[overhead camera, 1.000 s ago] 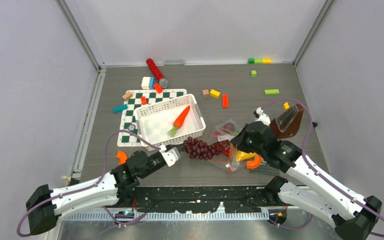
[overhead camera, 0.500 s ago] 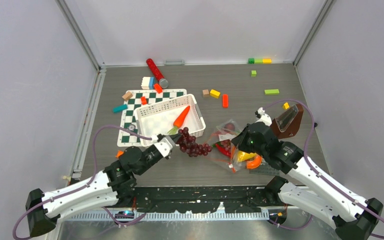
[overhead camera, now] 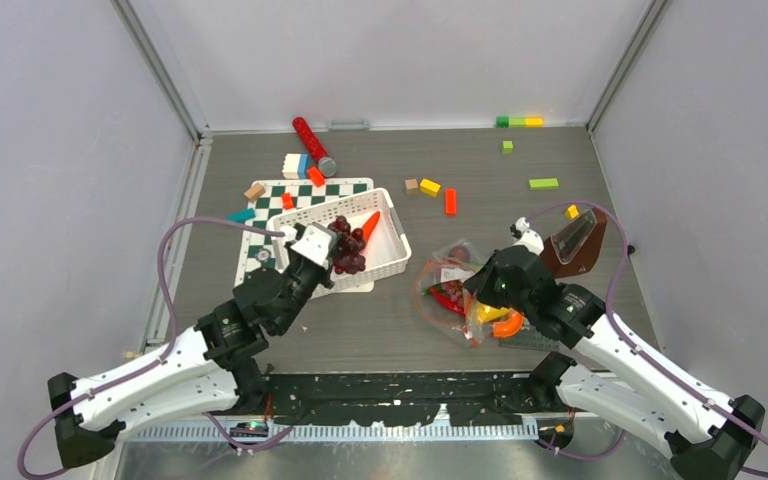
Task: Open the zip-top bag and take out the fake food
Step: Pick up the fake fruit from the zipper food storage bag, then place the fake fruit in the bin.
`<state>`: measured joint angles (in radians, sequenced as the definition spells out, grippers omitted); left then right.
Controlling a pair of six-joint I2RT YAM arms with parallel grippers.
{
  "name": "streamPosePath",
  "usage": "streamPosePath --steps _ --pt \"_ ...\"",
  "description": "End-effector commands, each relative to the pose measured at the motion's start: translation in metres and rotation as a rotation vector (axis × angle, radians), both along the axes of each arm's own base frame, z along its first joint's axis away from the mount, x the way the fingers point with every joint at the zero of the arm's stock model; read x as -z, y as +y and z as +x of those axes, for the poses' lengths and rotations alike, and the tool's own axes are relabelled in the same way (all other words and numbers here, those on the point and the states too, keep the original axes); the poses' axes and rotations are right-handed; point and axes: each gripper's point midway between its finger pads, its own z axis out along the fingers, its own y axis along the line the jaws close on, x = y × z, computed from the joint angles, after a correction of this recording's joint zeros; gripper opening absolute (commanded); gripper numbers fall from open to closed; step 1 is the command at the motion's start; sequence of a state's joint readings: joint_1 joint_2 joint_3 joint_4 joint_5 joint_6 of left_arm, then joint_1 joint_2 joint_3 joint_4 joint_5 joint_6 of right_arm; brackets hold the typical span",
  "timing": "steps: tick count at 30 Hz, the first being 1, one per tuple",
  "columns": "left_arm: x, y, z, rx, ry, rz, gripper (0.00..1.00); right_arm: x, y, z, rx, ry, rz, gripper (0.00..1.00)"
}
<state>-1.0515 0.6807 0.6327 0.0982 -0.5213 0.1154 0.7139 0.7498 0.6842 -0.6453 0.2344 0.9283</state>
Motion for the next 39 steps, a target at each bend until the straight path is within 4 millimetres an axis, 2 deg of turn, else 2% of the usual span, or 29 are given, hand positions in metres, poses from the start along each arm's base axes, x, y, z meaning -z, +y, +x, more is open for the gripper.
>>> streamPosePath --steps 1,6,9,14,23,27,29,34,39 --pt "-0.029 0.02 0.006 -0.114 0.019 -0.078 0.0 -0.004 -0.002 0.003 0.03 -0.02 0.021 0.0" --pt "-0.045 0.039 0.012 -0.207 0.02 -0.104 0.0 -0.003 0.0 0.002 0.022 -0.013 0.027 0.0" --pt "-0.045 0.045 0.02 -0.227 0.047 -0.103 0.0 -0.003 0.001 0.002 0.021 -0.01 0.028 0.0" --pt "-0.034 0.047 0.041 -0.225 0.139 -0.122 0.0 -0.001 0.002 0.001 0.016 0.002 0.032 0.0" --pt "-0.018 0.077 0.088 -0.276 0.248 -0.243 0.0 0.005 0.003 -0.003 0.008 0.023 0.034 0.0" --pt "-0.006 0.099 0.105 -0.324 0.286 -0.286 0.0 0.01 0.004 -0.004 0.005 0.036 0.036 0.0" --pt "0.003 0.104 0.111 -0.336 0.312 -0.28 0.0 0.012 0.004 -0.005 0.004 0.041 0.034 0.0" --pt "0.027 0.095 0.116 -0.298 0.383 -0.241 0.0 0.015 0.004 -0.005 0.004 0.048 0.03 0.0" --pt "0.052 0.09 0.11 -0.284 0.475 -0.232 0.0 0.018 0.005 -0.006 0.001 0.054 0.027 0.0"
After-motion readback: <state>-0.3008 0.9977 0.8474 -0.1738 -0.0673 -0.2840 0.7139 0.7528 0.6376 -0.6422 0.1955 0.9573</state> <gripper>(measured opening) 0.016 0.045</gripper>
